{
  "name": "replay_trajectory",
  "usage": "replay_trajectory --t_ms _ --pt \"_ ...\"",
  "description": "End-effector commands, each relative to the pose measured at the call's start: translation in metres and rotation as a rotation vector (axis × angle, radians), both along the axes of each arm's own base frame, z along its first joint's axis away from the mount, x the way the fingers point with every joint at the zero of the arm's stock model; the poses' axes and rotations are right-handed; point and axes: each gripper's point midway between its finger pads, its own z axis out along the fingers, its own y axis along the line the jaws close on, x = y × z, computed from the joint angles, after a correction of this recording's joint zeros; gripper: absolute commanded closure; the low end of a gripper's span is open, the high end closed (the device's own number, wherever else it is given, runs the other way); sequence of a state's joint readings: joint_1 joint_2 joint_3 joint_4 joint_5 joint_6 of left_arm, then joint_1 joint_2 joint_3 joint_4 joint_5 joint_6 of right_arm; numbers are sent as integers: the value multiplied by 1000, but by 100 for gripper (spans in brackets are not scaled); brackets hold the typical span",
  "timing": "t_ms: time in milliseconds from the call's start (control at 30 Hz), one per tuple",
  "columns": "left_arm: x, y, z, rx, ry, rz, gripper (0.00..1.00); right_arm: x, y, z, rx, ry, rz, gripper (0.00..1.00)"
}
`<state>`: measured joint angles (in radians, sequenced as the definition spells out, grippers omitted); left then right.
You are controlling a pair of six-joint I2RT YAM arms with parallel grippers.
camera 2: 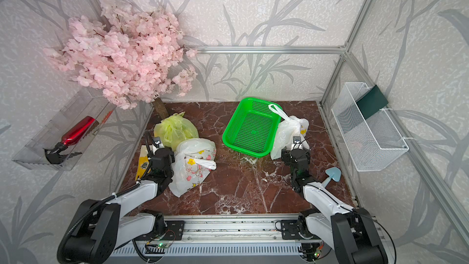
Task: Place the pears into plastic bags & tie knots
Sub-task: Reset both arms
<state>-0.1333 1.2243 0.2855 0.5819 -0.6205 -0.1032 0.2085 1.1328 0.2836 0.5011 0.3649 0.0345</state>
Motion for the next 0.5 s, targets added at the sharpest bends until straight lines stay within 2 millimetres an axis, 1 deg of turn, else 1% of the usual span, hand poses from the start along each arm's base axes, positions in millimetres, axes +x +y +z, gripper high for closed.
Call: replay_trajectory --t_ms 0,33,167,233,367,400,467 --pt "23 -9 26 -29 -146 -53 38 19 8 34 6 -165 39 13" --pt "26 -11 24 -27 -140 -68 38 20 8 34 5 -176 36 13" --pt "35 -16 21 -10 -137 -124 38 24 7 21 -18 -196 37 13" --pt "39 -22 18 -7 -142 -166 37 26 9 21 -21 -209 49 12" --pt "43 -37 5 -2 -139 -274 37 33 11 20 -32 -199 79 10" --pt "44 -39 2 -2 -143 -290 36 33 14 16 -36 -188 104 10" --pt "44 -39 1 -1 -151 -288 31 33 15 8 -33 -204 117 10"
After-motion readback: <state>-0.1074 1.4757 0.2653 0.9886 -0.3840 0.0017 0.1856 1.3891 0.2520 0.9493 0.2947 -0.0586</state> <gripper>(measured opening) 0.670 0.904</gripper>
